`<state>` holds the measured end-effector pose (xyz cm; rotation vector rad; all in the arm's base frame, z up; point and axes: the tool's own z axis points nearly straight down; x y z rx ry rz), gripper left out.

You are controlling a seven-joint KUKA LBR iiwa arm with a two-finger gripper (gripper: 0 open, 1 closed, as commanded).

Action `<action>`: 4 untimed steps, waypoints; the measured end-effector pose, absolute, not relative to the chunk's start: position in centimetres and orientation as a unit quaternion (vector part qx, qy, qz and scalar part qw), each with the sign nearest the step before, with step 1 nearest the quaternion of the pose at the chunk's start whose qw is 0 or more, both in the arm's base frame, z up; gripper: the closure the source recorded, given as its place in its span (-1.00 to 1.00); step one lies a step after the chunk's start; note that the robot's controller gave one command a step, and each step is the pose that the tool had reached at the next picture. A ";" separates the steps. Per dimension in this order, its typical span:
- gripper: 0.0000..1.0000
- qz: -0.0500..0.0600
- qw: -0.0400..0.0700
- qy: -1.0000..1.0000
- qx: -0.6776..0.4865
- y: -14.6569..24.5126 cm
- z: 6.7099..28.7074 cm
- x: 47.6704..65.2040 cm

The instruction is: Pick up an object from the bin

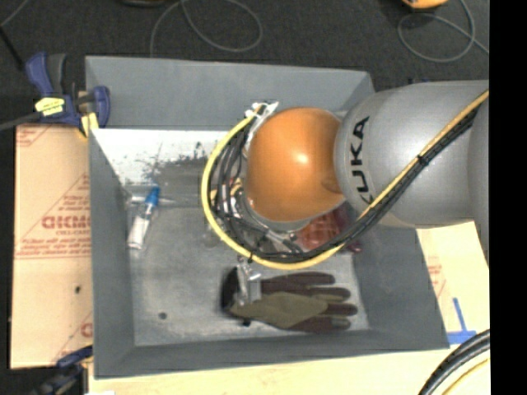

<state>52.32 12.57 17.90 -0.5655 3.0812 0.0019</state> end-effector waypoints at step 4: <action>1.00 0.000 0.007 0.877 -0.481 8.4 9.6 53.6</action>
Offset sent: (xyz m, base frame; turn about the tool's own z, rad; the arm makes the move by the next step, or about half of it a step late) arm -0.0407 -0.0549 -0.0496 -0.3625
